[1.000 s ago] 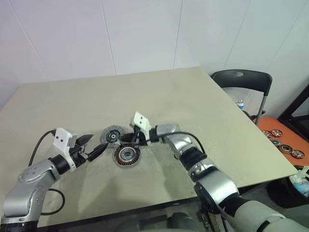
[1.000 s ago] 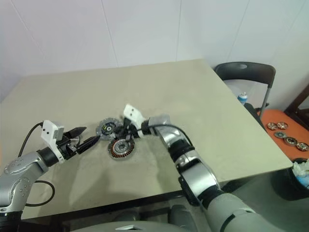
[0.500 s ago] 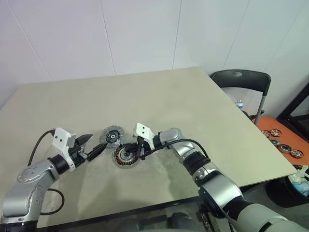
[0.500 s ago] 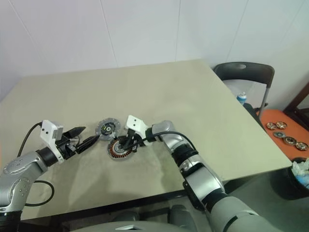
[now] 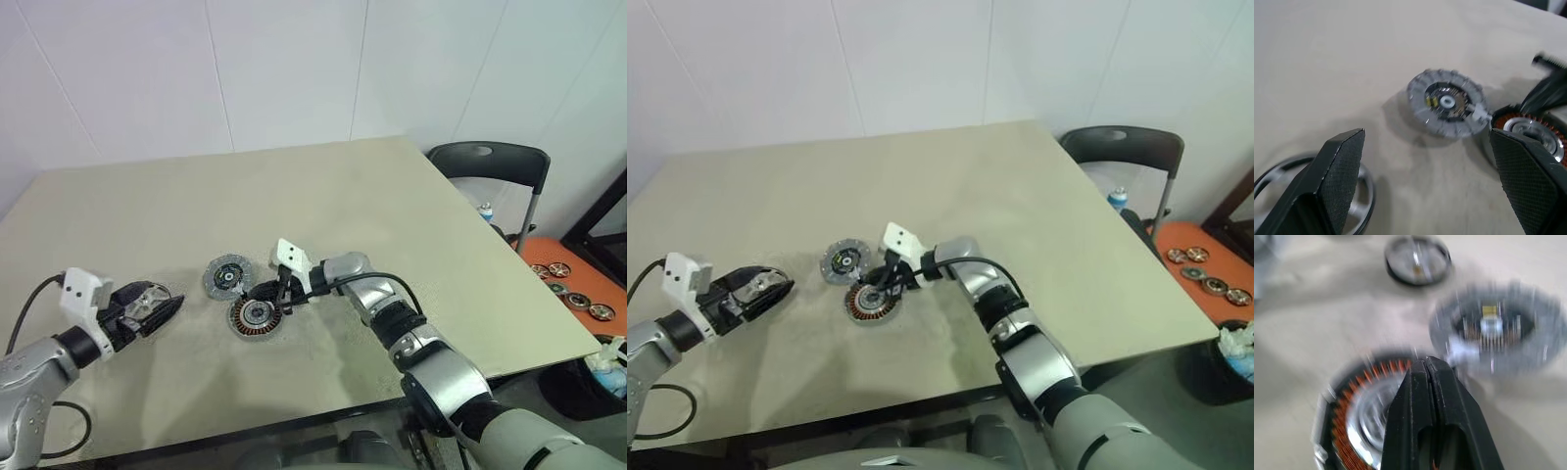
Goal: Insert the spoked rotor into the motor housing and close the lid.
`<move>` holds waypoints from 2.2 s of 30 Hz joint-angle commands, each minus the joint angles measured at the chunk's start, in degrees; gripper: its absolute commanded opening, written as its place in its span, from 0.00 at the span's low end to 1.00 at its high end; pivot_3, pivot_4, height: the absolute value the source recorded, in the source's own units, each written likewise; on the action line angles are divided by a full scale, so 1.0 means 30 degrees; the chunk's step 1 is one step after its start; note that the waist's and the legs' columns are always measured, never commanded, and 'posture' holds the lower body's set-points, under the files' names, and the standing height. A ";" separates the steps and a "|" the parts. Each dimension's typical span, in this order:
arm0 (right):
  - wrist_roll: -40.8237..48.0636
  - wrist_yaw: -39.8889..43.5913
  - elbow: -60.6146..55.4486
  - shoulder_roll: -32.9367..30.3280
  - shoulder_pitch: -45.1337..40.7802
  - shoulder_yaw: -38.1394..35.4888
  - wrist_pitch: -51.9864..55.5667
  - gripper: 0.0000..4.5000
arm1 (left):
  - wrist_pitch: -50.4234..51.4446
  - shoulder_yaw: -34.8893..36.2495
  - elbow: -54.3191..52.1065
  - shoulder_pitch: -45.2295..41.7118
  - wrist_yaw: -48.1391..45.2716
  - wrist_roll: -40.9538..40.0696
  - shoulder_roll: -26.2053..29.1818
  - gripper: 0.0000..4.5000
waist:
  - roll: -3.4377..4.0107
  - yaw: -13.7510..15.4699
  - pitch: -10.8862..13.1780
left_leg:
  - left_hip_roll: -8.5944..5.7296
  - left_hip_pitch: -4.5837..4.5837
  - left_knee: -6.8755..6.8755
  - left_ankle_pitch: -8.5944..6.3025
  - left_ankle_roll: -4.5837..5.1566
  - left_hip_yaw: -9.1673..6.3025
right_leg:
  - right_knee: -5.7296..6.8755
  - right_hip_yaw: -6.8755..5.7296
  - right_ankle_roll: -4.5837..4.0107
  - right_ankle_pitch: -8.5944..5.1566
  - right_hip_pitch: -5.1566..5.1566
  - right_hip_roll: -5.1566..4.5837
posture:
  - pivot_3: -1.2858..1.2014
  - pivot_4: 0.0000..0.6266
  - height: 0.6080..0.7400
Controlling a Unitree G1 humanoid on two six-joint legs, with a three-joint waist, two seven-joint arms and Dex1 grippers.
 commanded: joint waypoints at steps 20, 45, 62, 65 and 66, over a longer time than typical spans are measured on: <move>-0.0208 -0.0474 0.0992 0.0041 -0.1089 -0.0081 -0.0811 0.01 | -0.0742 0.2463 0.1803 0.1078 0.3308 -0.0416 -0.3129 0.96 | -0.0002 0.0105 -0.0001 | 0.0003 0.0009 0.0022 -0.0047 0.0081 -0.0002 | -0.0004 -0.0010 -0.0012 0.0006 0.0023 0.0003 | 0.52 0.00 1.00; -0.0241 -0.1154 0.0185 -0.0565 -0.0462 -0.0164 -0.0377 0.01 | -0.2429 -0.0940 0.8596 -0.4411 0.2372 0.2228 -0.2476 0.96 | -0.0093 0.0012 -0.0060 | 0.0002 0.0000 0.0008 0.0008 -0.0017 0.0003 | 0.0001 -0.0009 -0.0012 0.0010 -0.0004 -0.0004 | 0.52 0.00 1.00; -0.0232 -0.1574 0.0418 -0.0398 -0.0482 -0.0273 -0.0274 0.01 | -0.1366 -0.0720 0.8880 -0.4911 0.2597 0.1415 -0.2848 0.96 | -0.0105 0.0051 -0.0068 | 0.0001 0.0001 0.0017 0.0008 -0.0015 0.0002 | 0.0007 -0.0009 -0.0011 0.0011 0.0001 -0.0004 | 0.52 0.00 1.00; -0.0204 -0.1637 0.0378 -0.0416 -0.0435 -0.0311 -0.0201 0.00 | -0.1517 -0.0589 0.9096 -0.5119 0.2698 0.1400 -0.2908 0.92 | -0.0107 0.0054 -0.0069 | 0.0001 0.0001 0.0020 0.0008 -0.0016 0.0002 | 0.0007 -0.0009 -0.0011 0.0011 0.0002 -0.0003 | 0.52 0.00 1.00; -0.0237 -0.1671 0.0366 -0.0435 -0.0416 -0.0286 -0.0239 0.00 | -0.1501 -0.0628 0.9105 -0.5167 0.2664 0.1390 -0.2904 0.87 | -0.0107 0.0054 -0.0070 | 0.0001 0.0001 0.0020 0.0008 -0.0016 0.0001 | 0.0007 -0.0009 -0.0010 0.0011 0.0002 -0.0004 | 0.52 0.00 1.00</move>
